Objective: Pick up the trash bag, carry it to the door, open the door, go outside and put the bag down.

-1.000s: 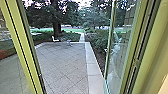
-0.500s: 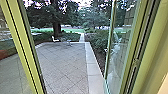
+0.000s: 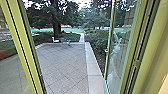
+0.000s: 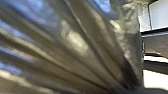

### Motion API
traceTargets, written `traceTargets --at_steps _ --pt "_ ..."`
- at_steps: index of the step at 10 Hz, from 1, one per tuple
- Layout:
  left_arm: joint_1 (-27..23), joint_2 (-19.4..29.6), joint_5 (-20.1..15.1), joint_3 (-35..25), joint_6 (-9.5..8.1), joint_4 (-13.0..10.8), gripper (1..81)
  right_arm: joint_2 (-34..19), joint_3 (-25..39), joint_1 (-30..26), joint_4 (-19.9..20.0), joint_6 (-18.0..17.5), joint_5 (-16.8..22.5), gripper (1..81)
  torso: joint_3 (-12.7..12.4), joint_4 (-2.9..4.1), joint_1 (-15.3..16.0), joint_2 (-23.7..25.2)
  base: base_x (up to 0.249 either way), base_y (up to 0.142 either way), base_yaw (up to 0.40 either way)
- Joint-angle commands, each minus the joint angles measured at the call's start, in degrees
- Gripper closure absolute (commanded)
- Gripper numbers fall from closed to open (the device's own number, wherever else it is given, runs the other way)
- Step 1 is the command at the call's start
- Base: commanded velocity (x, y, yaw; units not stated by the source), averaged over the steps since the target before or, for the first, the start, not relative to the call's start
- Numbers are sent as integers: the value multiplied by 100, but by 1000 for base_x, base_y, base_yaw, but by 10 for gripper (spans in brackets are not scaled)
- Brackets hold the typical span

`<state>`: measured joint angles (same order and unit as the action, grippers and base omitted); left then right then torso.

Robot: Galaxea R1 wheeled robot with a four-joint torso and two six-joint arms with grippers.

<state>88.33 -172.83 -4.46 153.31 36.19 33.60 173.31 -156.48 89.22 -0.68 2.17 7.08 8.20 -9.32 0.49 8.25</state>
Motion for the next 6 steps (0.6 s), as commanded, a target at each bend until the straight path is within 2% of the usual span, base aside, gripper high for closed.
traceTargets --at_steps 1,6 --pt "-312 11 -459 -38 63 -28 811 21 4 -330 -11 29 355 10 2 0 2 -2 79 0 0" --pt "-320 20 -459 -38 63 -29 811 30 4 -339 -11 29 355 10 0 0 -2 0 110 0 0"
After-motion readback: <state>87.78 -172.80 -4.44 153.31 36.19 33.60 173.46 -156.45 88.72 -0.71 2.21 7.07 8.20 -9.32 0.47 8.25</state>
